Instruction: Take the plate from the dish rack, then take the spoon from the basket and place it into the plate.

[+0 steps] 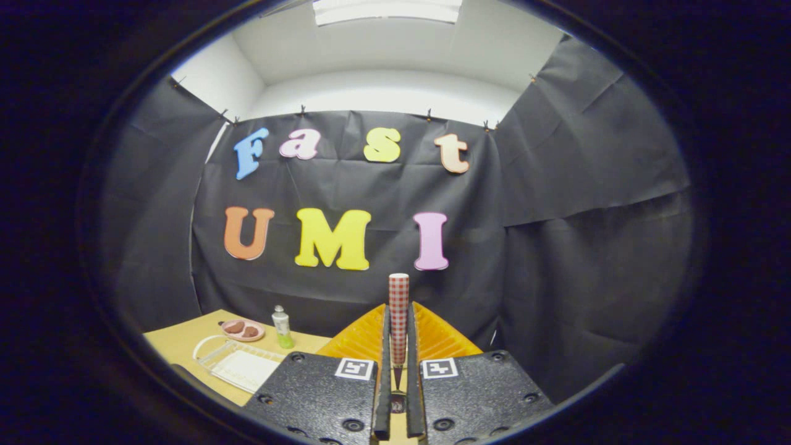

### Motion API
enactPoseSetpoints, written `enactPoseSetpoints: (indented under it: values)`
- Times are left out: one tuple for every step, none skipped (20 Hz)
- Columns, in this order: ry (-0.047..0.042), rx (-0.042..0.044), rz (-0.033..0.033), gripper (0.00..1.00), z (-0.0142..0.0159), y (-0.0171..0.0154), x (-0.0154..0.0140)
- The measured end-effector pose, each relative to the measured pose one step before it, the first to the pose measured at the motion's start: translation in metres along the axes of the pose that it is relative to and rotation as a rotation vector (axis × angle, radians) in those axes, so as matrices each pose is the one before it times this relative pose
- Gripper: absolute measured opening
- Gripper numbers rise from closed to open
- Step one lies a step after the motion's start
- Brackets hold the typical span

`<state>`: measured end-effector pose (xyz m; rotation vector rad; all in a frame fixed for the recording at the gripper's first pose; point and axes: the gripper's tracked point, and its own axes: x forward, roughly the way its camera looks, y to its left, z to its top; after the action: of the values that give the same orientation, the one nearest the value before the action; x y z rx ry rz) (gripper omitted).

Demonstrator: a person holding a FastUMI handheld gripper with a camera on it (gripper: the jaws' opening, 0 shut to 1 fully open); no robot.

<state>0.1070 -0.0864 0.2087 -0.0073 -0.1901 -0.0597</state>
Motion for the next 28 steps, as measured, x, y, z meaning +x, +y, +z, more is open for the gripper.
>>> enactPoseSetpoints:
  values:
    - [-0.00242, -0.00675, 0.01184, 0.15, -0.00303, 0.01279, -0.01260]
    - [0.00535, -0.00496, 0.01545, 0.15, -0.00435, 0.01436, -0.01369]
    - [0.00947, 0.00857, 0.01152, 0.15, -0.00752, 0.01559, -0.01397]
    - [0.00541, 0.02807, 0.02409, 0.15, -0.00862, 0.01764, -0.01313]
    - [0.00982, 0.03028, 0.02736, 0.15, -0.01044, 0.01817, -0.01251]
    - [0.01197, 0.01672, 0.02400, 0.15, -0.01363, 0.01532, -0.00856]
    - [0.00973, 0.01106, 0.01865, 0.15, -0.01506, 0.01214, -0.00593]
    - [0.00339, 0.01030, 0.01299, 0.15, -0.01342, 0.01245, -0.00279]
    - [0.00731, 0.00765, 0.01281, 0.15, -0.01408, 0.01138, -0.00122]
    - [0.01330, 0.01035, 0.01851, 0.16, -0.01390, 0.01190, -0.00186]
    - [0.01581, 0.01083, 0.01081, 0.16, -0.01691, 0.01161, 0.00056]
    - [0.00822, 0.01225, 0.01141, 0.16, -0.01356, 0.00844, 0.00207]
    - [-0.00115, 0.00954, 0.01028, 0.16, -0.01130, 0.00818, 0.00296]
    - [-0.00179, 0.00201, 0.00130, 0.16, -0.01246, 0.00452, 0.00502]
    - [0.00029, -0.00702, -0.00688, 0.16, -0.01250, 0.00231, 0.00446]
    - [0.00193, -0.01001, -0.00575, 0.16, -0.01220, 0.00194, 0.00359]
    - [0.00992, -0.00130, -0.00629, 0.16, -0.01150, 0.00178, 0.00333]
    - [0.01119, 0.00729, -0.00654, 0.16, -0.01258, 0.00174, 0.00284]
    - [0.00846, 0.00433, -0.00720, 0.17, -0.01032, 0.00012, 0.00376]
    - [0.00943, 0.00710, -0.00849, 0.17, -0.01134, -0.00221, 0.00341]
    - [0.01103, 0.01171, -0.00317, 0.17, -0.01170, -0.00088, 0.00300]
    - [0.01044, 0.01035, -0.00481, 0.17, -0.01137, -0.00188, 0.00490]
    - [0.01451, 0.00955, -0.00279, 0.17, -0.01173, -0.00207, 0.00419]
    - [0.01654, 0.00712, 0.00213, 0.17, -0.01031, -0.00023, 0.00270]
    - [0.01811, -0.00238, -0.00026, 0.17, -0.00908, -0.00068, 0.00234]
    - [0.00886, -0.01531, 0.00443, 0.17, -0.00619, -0.00047, 0.00189]
    - [0.00189, -0.01277, 0.00496, 0.17, -0.00315, -0.00044, 0.00180]
    - [0.00180, -0.00464, 0.00243, 0.17, -0.00505, 0.00056, 0.00031]
